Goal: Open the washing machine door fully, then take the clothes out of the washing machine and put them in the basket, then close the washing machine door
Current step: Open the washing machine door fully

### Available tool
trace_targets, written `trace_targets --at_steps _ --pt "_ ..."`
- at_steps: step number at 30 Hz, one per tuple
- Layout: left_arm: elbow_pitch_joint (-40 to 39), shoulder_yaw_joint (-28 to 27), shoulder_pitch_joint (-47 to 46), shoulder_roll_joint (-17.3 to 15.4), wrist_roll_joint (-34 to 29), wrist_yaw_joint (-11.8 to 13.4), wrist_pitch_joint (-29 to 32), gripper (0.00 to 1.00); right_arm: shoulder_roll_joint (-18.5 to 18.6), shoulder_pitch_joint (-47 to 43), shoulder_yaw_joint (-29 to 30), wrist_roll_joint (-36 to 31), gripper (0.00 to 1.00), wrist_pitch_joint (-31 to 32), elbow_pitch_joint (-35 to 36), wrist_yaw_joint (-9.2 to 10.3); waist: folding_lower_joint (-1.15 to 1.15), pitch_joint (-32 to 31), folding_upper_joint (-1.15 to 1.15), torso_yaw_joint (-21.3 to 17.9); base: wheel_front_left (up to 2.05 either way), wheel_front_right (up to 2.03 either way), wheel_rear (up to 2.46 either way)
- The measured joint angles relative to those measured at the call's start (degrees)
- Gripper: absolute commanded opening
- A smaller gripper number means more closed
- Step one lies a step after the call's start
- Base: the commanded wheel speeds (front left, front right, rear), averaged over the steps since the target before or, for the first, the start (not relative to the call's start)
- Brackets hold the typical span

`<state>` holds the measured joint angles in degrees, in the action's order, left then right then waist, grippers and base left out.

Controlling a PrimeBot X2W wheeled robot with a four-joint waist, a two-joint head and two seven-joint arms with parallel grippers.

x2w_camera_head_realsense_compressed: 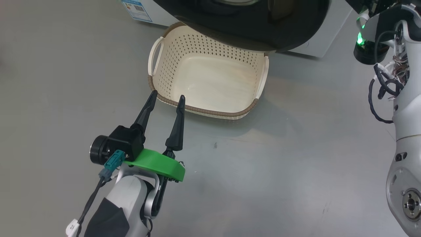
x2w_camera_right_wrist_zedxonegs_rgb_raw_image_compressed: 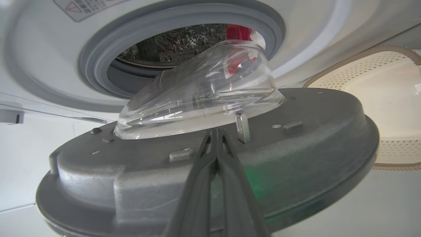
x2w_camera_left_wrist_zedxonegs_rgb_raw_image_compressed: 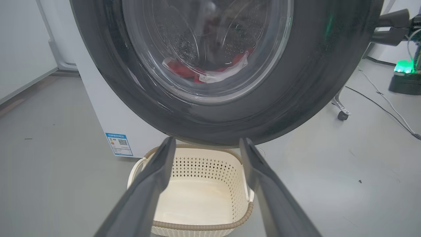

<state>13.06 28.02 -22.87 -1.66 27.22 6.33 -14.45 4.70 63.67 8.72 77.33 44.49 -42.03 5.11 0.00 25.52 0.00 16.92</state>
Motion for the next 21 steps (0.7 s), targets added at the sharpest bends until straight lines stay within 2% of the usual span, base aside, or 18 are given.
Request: trace_targets --at_steps 21 --pt "0.85 -0.19 2.8 -0.02 -0.16 0.01 0.01 1.0 -0.27 -4.34 -5.2 4.79 0.0 2.08 -0.99 -0.51 0.0 -4.29 0.0 -0.57 0.0 0.0 0.0"
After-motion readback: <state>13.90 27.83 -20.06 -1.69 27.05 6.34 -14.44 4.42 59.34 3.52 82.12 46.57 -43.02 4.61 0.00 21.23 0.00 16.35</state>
